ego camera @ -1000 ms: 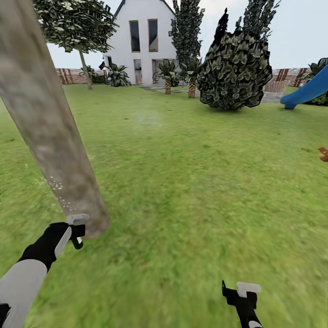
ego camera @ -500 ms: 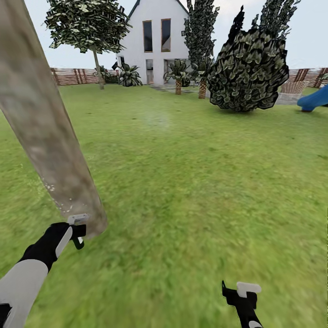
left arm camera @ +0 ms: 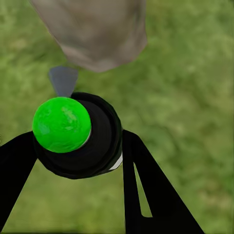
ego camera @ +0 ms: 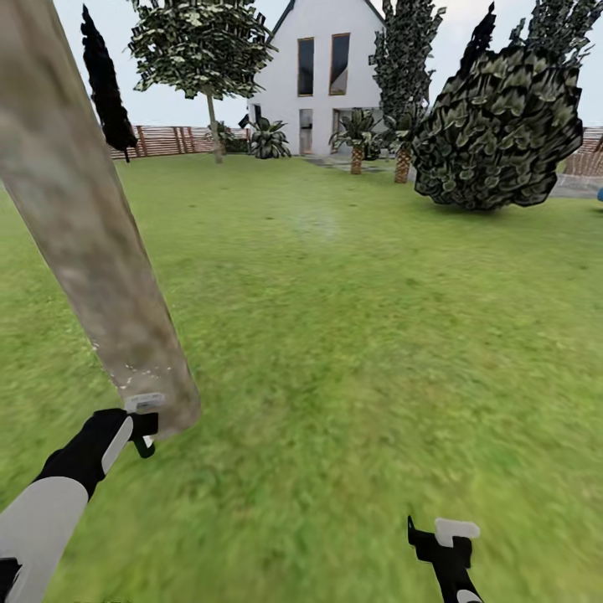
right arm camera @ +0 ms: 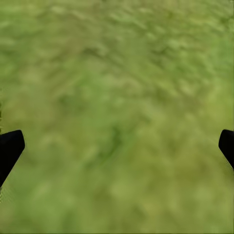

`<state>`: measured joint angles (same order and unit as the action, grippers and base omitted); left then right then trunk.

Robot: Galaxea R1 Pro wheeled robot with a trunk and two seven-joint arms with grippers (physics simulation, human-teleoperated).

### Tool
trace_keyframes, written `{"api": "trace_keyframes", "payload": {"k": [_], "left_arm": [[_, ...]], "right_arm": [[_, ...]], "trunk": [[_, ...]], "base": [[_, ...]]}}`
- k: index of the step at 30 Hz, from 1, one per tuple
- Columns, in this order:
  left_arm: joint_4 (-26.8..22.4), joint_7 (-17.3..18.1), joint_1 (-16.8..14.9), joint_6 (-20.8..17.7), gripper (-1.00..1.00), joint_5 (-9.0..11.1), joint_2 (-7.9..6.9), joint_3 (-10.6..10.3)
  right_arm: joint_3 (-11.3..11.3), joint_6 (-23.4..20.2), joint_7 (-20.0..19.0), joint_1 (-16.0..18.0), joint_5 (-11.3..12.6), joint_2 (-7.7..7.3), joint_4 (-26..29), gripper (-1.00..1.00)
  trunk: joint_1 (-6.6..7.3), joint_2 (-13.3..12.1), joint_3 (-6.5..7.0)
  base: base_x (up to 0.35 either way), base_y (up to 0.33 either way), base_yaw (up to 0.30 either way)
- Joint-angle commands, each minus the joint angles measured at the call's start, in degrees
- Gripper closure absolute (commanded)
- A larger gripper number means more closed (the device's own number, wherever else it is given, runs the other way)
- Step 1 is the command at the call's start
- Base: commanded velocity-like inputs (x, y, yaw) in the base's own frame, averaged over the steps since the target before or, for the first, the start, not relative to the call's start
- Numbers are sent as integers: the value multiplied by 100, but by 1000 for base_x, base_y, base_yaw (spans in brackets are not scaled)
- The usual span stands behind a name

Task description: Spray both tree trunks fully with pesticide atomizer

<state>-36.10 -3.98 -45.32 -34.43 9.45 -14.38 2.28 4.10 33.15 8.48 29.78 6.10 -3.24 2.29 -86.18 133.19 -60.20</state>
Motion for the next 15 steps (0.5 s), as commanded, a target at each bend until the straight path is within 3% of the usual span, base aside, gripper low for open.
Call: {"api": "trace_keyframes", "payload": {"k": [1,5,10,13,15], "left_arm": [[-10,-28,-3,-29,100,59,4,0],[-175,-12,-3,-30,100,45,199,1],[-963,-24,-88,-225,100,42,267,-1],[-1025,-24,-162,-530,100,38,270,-7],[-1022,-17,-258,-588,100,25,144,130]], "right_arm": [[47,16,4,1,58,-1,1,-100],[47,16,4,1,58,-7,0,-100],[47,16,4,1,58,-7,2,-100],[47,16,4,1,66,-9,5,-100],[47,16,4,0,67,-10,0,-100]], "trunk": [[0,2,-5],[0,2,-5],[0,2,-5],[0,2,-5],[0,2,-5]], "base": [[77,-88,277],[17,-20,277],[1,-1,277],[0,0,144],[0,0,19]]}}
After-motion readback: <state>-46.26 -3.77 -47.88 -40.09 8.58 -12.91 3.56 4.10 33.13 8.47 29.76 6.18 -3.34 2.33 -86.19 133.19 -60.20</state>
